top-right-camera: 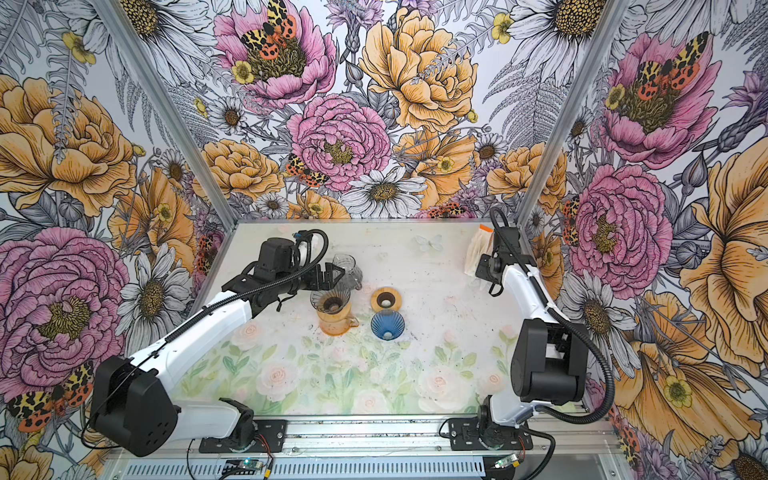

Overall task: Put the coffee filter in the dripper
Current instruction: 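Pull the paper filter out of the pack and lift it toward the dripper, then carry the white filter with the right gripper over the clear dripper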

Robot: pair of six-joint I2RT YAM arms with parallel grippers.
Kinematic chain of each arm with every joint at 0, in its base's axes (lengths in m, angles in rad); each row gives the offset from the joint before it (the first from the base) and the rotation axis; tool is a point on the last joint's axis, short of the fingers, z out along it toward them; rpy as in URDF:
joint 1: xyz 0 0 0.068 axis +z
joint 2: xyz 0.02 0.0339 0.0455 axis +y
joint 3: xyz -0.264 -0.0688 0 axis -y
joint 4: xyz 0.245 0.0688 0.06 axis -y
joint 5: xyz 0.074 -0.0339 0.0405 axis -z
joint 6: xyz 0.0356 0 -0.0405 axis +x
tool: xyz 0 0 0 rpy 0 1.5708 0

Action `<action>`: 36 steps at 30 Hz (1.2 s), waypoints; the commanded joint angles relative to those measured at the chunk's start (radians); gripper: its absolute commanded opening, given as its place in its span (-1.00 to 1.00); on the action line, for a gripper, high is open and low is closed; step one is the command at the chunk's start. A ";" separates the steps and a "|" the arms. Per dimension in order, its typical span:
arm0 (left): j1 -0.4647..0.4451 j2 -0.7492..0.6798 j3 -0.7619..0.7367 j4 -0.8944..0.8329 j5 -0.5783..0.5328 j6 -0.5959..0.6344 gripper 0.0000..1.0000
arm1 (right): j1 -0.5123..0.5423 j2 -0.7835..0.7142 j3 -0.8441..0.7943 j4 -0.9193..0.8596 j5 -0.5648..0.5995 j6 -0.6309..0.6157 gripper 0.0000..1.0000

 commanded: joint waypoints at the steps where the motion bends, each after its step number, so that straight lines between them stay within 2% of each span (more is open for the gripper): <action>1: -0.006 -0.012 0.026 0.005 0.004 0.006 0.97 | 0.027 -0.121 -0.001 -0.031 0.036 -0.038 -1.00; 3: -0.007 -0.014 0.030 0.006 0.003 0.007 0.98 | 0.043 -0.163 0.009 -0.045 0.038 -0.055 -1.00; 7: -0.008 -0.024 0.039 0.007 0.002 0.005 0.98 | 0.077 -0.217 0.058 -0.084 -0.043 -0.093 -1.00; 9: -0.008 -0.036 0.040 0.006 -0.001 0.006 0.98 | 0.098 -0.220 0.098 -0.110 -0.114 -0.109 -1.00; 13: -0.007 -0.065 0.034 -0.003 -0.026 0.016 0.98 | 0.154 -0.192 0.198 -0.158 -0.337 -0.130 -1.00; 15: -0.002 -0.079 0.027 -0.015 -0.037 0.024 0.98 | 0.193 -0.177 0.246 -0.170 -0.381 -0.130 -1.00; 19: 0.024 -0.121 0.008 -0.032 -0.045 0.027 0.98 | 0.269 -0.112 0.373 -0.246 -0.417 -0.127 -1.00; 29: 0.096 -0.212 0.000 -0.107 -0.045 0.056 0.97 | 0.525 0.195 0.817 -0.585 -0.388 -0.191 -1.00; 36: 0.138 -0.255 -0.034 -0.127 -0.035 0.062 0.98 | 0.636 0.382 1.089 -0.774 -0.427 -0.208 -1.00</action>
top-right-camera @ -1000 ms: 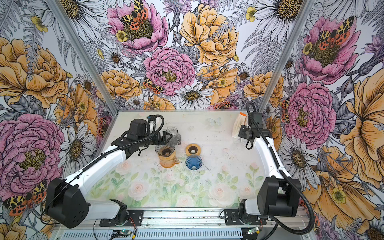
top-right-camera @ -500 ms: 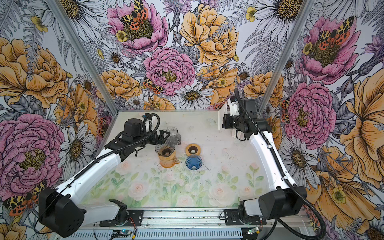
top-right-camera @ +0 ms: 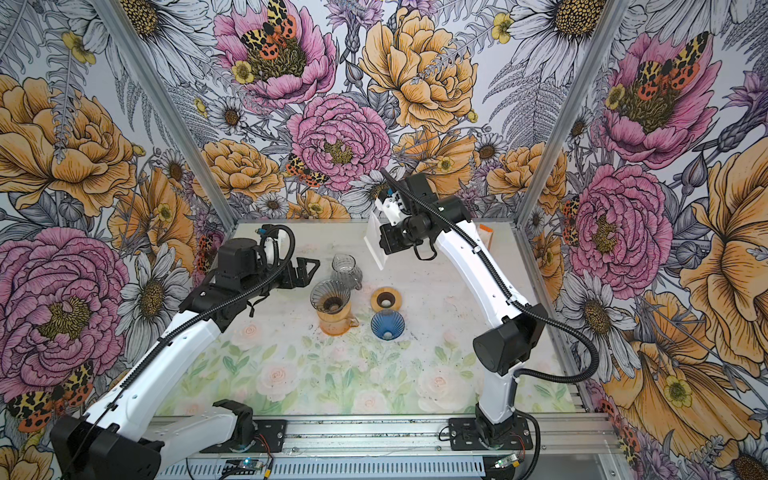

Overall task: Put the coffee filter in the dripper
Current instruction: 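Carry the white filter with the right gripper over the clear dripper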

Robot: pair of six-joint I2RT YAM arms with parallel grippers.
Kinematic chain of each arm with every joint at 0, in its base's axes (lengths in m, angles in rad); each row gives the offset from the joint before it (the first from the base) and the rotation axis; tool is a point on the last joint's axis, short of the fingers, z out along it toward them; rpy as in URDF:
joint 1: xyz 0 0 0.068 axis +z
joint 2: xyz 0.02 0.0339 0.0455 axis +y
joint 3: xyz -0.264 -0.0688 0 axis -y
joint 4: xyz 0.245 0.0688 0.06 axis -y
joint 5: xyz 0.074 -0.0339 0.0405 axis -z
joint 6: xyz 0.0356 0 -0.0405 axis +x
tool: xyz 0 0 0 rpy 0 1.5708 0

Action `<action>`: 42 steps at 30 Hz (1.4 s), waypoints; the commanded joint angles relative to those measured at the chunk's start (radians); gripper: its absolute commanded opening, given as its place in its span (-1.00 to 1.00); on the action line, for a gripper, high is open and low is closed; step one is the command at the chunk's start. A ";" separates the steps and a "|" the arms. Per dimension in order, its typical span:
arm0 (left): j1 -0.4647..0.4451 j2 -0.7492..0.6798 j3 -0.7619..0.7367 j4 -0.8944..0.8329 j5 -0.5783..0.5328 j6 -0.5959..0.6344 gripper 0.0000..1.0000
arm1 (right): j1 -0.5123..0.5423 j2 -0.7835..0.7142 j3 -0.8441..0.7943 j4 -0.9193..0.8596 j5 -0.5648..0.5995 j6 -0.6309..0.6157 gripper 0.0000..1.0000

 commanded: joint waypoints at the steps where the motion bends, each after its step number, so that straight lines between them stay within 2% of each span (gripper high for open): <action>1: 0.023 -0.022 -0.029 -0.025 -0.002 0.026 0.98 | 0.034 0.060 0.143 -0.167 -0.032 -0.036 -1.00; 4: 0.042 -0.022 -0.035 -0.026 0.012 0.028 0.98 | 0.064 0.133 0.252 -0.269 -0.044 -0.049 -1.00; 10: 0.052 -0.026 -0.036 -0.025 0.018 0.033 0.97 | 0.103 0.110 0.191 -0.270 -0.089 -0.071 -1.00; 17: 0.052 -0.019 -0.040 -0.026 0.021 0.035 0.98 | 0.168 0.159 0.186 -0.279 -0.073 -0.094 -1.00; 22: 0.049 -0.031 -0.048 -0.025 0.020 0.031 0.98 | 0.180 0.203 0.218 -0.228 -0.122 -0.034 -1.00; 27: 0.043 -0.035 -0.060 -0.026 0.020 0.023 0.98 | 0.184 0.251 0.244 -0.229 -0.111 0.020 -1.00; 39: 0.018 -0.018 -0.064 -0.010 0.017 0.002 0.98 | 0.203 0.312 0.248 -0.209 -0.165 0.092 -1.00; 42: 0.007 -0.016 -0.060 -0.003 0.017 -0.005 0.97 | 0.206 0.323 0.251 -0.199 -0.154 0.107 -0.91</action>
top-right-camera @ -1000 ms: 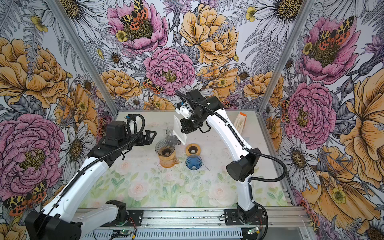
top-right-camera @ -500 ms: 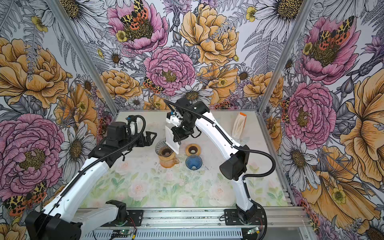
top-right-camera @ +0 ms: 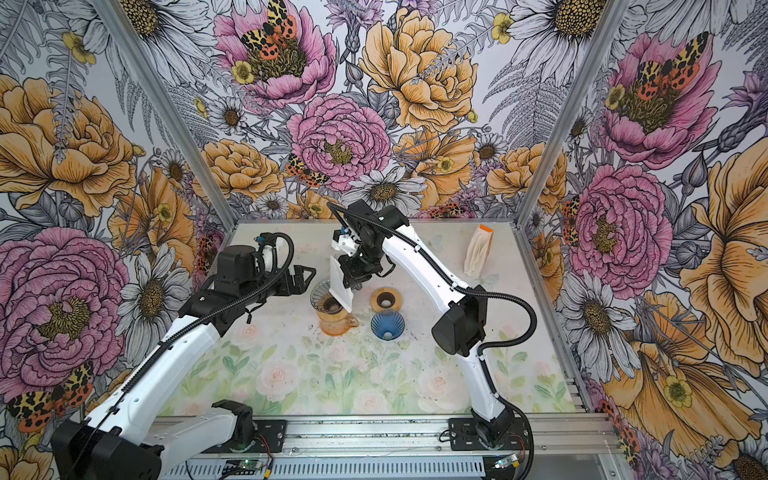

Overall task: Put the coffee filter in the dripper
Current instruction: 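Carry the white filter with the right gripper over the clear dripper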

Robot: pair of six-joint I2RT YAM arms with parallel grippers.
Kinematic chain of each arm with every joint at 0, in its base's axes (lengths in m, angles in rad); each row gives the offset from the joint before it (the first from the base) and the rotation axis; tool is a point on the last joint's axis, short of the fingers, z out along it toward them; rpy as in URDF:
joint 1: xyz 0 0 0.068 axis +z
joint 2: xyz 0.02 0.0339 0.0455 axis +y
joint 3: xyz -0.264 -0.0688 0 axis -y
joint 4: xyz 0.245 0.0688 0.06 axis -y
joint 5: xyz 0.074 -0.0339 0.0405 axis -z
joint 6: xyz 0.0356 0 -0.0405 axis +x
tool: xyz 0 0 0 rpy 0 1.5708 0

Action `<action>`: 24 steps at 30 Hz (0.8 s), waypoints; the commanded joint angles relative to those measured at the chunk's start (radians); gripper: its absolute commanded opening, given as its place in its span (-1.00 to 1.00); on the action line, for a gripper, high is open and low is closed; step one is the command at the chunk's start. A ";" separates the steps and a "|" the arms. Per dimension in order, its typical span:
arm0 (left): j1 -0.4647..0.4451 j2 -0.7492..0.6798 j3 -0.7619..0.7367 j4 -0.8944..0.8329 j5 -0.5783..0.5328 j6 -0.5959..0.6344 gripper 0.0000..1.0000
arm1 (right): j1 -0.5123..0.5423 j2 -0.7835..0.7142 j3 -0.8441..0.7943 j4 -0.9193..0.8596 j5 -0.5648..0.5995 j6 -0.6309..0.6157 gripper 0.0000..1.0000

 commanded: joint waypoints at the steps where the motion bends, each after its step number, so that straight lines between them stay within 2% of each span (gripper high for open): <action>1: -0.015 0.001 -0.003 0.021 0.012 -0.019 0.98 | 0.011 0.022 0.029 0.034 -0.010 0.033 -0.89; 12: -0.028 0.011 0.000 0.020 0.013 -0.039 0.97 | 0.040 0.036 0.029 0.095 0.025 0.066 -0.42; 24: -0.035 0.047 0.009 0.020 0.030 -0.061 0.97 | 0.060 0.041 0.000 0.157 0.055 0.080 -0.43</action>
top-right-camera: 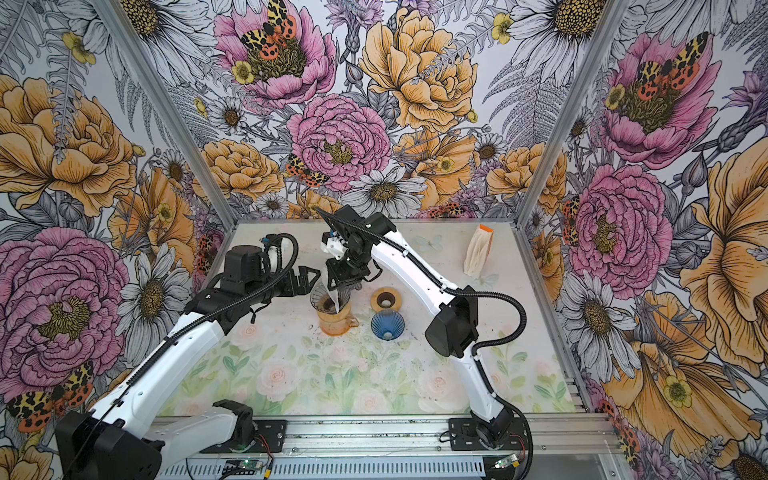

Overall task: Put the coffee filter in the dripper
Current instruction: 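Carry the white filter with the right gripper over the clear dripper, then lower the filter into the dripper cone with the right gripper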

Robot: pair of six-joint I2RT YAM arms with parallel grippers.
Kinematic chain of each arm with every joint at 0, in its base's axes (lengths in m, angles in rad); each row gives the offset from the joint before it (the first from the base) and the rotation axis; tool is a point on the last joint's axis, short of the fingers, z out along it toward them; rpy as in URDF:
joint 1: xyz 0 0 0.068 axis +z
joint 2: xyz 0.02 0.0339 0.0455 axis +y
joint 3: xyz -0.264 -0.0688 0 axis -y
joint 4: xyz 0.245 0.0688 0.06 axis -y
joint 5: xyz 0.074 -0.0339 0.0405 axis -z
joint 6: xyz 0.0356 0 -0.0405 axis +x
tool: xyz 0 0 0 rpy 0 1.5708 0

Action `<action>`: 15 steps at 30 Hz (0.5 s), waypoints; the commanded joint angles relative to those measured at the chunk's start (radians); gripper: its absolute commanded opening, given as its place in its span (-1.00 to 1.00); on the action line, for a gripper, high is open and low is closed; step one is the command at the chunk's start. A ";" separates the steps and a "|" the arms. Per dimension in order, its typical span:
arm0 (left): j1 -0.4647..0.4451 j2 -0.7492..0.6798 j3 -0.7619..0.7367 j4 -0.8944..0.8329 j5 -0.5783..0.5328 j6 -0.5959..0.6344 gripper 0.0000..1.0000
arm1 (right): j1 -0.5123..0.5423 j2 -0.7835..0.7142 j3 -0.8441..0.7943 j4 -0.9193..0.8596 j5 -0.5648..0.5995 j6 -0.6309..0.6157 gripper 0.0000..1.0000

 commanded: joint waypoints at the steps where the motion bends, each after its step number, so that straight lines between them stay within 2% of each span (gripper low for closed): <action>1: -0.013 0.015 0.010 0.019 0.024 -0.019 0.97 | 0.010 0.009 -0.005 0.057 0.018 0.018 -0.44; 15: -0.049 0.077 0.015 -0.006 0.021 -0.045 0.97 | 0.010 -0.032 -0.090 0.105 0.037 0.010 -0.36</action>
